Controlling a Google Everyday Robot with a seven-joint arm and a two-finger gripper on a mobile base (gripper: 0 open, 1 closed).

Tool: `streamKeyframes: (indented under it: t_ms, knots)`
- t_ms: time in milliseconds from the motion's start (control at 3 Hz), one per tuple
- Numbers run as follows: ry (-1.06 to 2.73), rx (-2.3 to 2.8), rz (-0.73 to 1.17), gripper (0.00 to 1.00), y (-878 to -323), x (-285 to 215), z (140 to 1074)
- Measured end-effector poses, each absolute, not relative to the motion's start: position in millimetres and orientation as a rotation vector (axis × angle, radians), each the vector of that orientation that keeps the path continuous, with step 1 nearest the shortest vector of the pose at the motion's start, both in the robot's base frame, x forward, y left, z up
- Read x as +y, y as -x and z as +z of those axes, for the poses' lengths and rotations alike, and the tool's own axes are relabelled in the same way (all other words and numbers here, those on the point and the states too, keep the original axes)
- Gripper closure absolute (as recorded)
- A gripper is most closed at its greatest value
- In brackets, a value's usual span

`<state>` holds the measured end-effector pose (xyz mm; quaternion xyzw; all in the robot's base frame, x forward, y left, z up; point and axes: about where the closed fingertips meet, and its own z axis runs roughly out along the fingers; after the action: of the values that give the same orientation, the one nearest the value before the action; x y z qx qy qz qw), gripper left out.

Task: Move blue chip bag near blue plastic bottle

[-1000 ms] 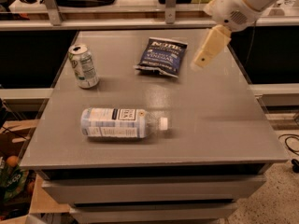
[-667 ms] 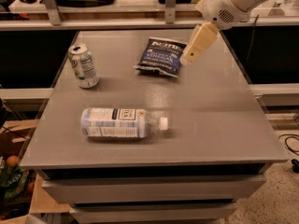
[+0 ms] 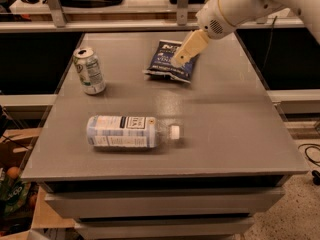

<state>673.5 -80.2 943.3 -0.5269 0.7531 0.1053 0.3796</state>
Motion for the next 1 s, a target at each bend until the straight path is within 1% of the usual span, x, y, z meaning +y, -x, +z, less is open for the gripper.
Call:
streamKeyframes:
  t_ms: [333, 1000]
  knots:
    - [1.258, 1.955, 0.330, 0.00, -689.2, -70.3, 921.4]
    - [1.226, 2.003, 0.415, 0.00, -705.6, -48.3, 885.2]
